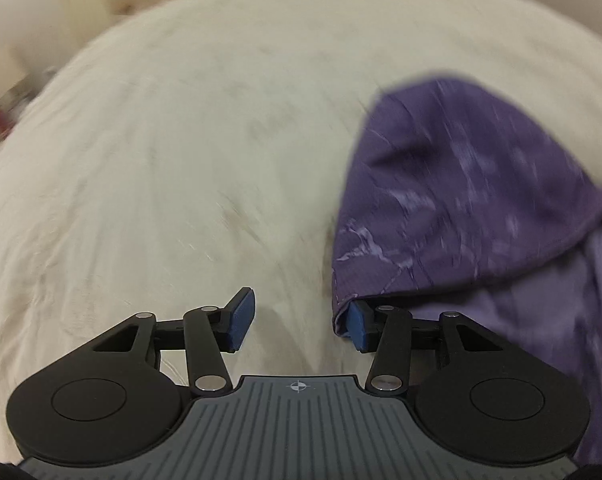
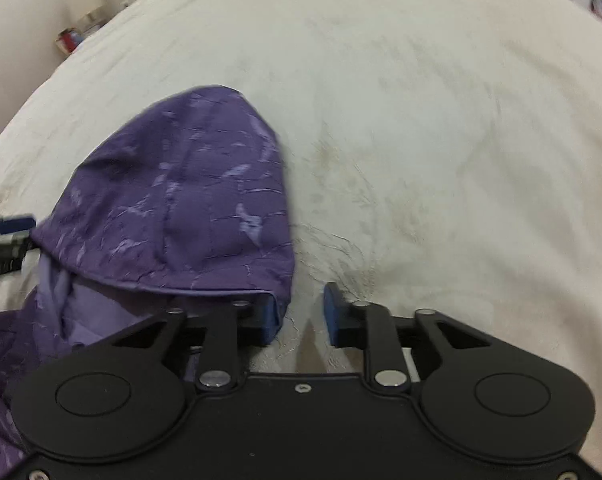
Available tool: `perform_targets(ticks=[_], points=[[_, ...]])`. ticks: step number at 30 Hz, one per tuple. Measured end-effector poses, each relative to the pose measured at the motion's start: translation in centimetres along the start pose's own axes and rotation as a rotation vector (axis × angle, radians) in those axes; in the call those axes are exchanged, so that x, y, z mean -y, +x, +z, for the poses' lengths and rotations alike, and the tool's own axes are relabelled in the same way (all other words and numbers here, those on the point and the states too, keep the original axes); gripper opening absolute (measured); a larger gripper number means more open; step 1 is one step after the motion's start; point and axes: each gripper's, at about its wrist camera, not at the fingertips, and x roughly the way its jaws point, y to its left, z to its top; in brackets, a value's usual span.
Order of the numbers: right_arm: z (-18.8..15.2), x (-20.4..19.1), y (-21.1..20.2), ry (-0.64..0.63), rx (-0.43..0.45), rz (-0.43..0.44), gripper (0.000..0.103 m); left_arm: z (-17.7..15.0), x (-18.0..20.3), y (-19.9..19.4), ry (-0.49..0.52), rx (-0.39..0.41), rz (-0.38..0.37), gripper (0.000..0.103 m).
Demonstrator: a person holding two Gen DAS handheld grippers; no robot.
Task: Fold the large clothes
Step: 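Grasp the hem with the left tool while the right tool grasps the hem beside it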
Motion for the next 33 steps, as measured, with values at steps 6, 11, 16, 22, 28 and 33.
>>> perform_targets(ticks=[6,11,16,22,28,33], points=[[0.9,1.0,-2.9,-0.012,0.013,0.062,0.074,-0.9,-1.1,-4.0,0.153,-0.004,-0.128,0.049],[0.7,1.0,-6.5,-0.100,0.024,0.110,0.074,-1.3,-2.5,-8.6,0.109,0.017,-0.216,0.050],[3.8,-0.3,-6.6,-0.082,0.093,0.171,0.075,3.0,-3.1,-8.5,-0.178,0.127,-0.340,0.063],[7.1,-1.7,-1.5,-0.057,0.087,0.186,0.071,6.2,0.3,-3.8,-0.209,0.139,-0.302,0.063],[6.1,0.2,3.3,-0.001,-0.007,0.069,0.058,4.2,-0.3,2.0,-0.282,-0.013,-0.184,0.066],[5.6,1.1,3.5,0.004,-0.021,0.075,0.060,3.3,-1.2,2.5,-0.308,-0.002,-0.218,0.069]])
